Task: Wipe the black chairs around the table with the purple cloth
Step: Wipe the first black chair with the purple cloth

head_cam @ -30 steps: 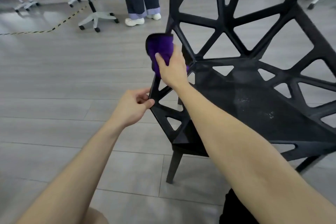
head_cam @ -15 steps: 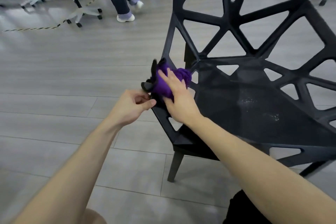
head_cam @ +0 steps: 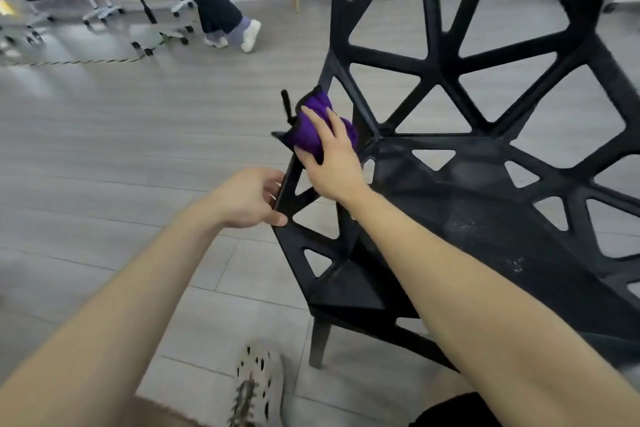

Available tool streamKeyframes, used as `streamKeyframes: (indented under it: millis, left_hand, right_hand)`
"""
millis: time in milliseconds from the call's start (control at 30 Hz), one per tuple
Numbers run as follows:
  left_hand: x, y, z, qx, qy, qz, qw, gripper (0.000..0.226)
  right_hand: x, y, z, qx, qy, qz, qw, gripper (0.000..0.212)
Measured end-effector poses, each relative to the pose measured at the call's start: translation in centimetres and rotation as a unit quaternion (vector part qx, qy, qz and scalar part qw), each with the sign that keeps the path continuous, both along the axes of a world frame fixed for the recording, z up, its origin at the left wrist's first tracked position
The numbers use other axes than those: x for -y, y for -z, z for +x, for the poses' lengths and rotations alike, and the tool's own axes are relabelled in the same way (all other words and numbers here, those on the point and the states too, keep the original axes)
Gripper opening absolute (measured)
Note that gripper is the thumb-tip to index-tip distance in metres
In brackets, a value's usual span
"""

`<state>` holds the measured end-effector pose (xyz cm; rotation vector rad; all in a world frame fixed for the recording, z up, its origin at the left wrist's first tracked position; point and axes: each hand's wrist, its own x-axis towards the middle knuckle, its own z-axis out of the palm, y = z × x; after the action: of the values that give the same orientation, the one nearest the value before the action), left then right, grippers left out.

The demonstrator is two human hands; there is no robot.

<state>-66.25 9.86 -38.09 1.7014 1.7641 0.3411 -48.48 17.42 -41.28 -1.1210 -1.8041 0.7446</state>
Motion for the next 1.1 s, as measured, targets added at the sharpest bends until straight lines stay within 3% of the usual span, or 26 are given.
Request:
streamKeyframes:
  millis: [133,200,400,467,533,600,667,733,800,900,1033,1100]
  left_hand:
    - [-2.1,-0.1,-0.9,0.185,0.007,0.008,0.983,0.078]
    - [-3.8,-0.4,-1.3,0.233,0.012,0.007,0.972,0.083]
    - [-5.0,-0.2,-2.2,0.178,0.061,0.01,0.982,0.099]
    - [-5.1,-0.4,-2.2,0.181,0.061,0.001,0.982,0.101]
    - [-5.0,-0.7,-2.1,0.179,0.061,0.004,0.982,0.099]
    - [-5.0,-0.8,-1.9,0.18,0.054,0.012,0.982,0.084]
    - [-4.8,-0.9,-1.7,0.174,0.05,0.023,0.983,0.08]
    - [-4.7,-1.1,-1.4,0.159,0.061,0.022,0.985,0.095]
    - [-4.5,-1.4,-1.1,0.153,0.064,0.022,0.986,0.099]
    - [-4.4,-1.7,-0.9,0.135,0.055,0.018,0.989,0.1]
    - [-5.0,-2.5,-0.1,0.123,0.04,0.048,0.99,0.066]
    - [-5.2,-2.7,1.1,0.062,0.025,0.082,0.994,0.057]
  right_hand:
    - [0.1,2.2,-0.4,-0.004,-0.015,0.055,0.998,0.083]
    - [-1.1,1.8,0.0,-0.017,0.01,0.081,0.996,0.087]
    - [-11.8,-3.9,-1.7,0.004,0.191,0.094,0.977,0.063]
    - [-10.5,-3.7,-2.7,-0.003,0.203,0.082,0.976,0.058]
    - [-5.7,-1.7,-2.5,-0.011,0.154,0.08,0.985,0.063]
    - [-1.1,0.4,-1.1,0.005,0.069,0.108,0.992,0.071]
    - [-1.4,0.2,0.5,0.045,0.011,0.139,0.989,0.073]
    - [-6.0,-1.8,1.1,0.065,0.032,0.149,0.986,0.07]
    - [-10.3,-4.3,0.5,0.054,0.088,0.091,0.99,0.063]
    - [-7.9,-3.3,-1.4,0.037,0.106,0.034,0.993,0.063]
    - [-1.0,0.6,3.0,0.127,-0.068,0.057,0.988,0.08]
    - [-3.6,-0.8,5.2,0.13,-0.05,0.068,0.988,0.081]
